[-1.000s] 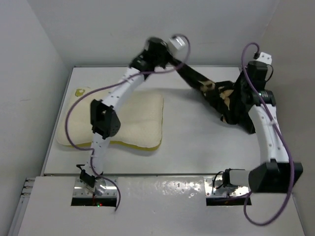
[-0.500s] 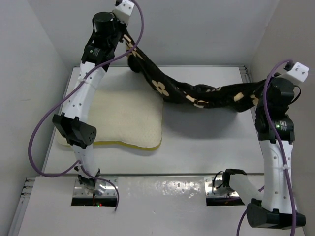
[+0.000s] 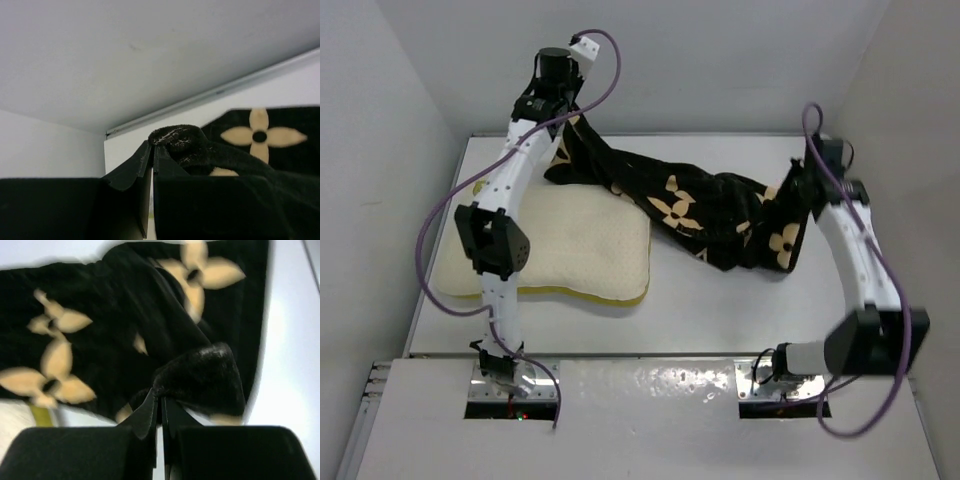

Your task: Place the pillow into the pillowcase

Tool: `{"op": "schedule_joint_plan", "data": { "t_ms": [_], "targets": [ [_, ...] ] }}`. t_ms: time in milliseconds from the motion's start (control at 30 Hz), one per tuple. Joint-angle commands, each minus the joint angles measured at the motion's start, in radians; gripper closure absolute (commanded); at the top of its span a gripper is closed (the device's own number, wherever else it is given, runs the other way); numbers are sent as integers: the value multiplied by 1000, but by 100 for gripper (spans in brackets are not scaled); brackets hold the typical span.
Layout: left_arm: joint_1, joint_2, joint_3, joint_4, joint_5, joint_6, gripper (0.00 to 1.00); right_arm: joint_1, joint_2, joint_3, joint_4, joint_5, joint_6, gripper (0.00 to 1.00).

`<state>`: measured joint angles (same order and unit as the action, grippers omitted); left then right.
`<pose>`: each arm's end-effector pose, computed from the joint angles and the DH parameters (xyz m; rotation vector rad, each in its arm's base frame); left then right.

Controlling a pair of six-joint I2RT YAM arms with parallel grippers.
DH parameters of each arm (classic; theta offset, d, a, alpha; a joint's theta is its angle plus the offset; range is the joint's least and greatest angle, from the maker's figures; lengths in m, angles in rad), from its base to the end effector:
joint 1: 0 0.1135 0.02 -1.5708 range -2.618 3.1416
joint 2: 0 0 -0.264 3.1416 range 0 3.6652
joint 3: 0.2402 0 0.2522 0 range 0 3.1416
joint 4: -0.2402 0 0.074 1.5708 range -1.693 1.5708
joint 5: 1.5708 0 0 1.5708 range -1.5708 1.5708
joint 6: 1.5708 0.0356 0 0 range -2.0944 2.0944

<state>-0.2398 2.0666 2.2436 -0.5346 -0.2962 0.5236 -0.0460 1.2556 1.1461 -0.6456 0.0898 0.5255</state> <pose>0.4662 -0.1033 0.4101 0.5337 1.8663 0.4746 0.2675 -0.0155 0.3223 0.6989 2.2186 0.1371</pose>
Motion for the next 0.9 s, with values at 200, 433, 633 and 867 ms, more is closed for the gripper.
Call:
{"op": "schedule_joint_plan", "data": {
  "t_ms": [200,433,633,867],
  "targets": [
    [-6,32,113,514,-244,29,100,77,470,992,65,194,-51,100],
    [115,-28,185,676,-215,44,100,116,-32,351,493,191,-142,100],
    [103,-94,-87,552,-239,170,100,325,-318,-214,529,-60,-150,100],
    [157,-101,-283,432,-383,70,100,667,-347,-348,294,-23,-220,100]
  ]
}}
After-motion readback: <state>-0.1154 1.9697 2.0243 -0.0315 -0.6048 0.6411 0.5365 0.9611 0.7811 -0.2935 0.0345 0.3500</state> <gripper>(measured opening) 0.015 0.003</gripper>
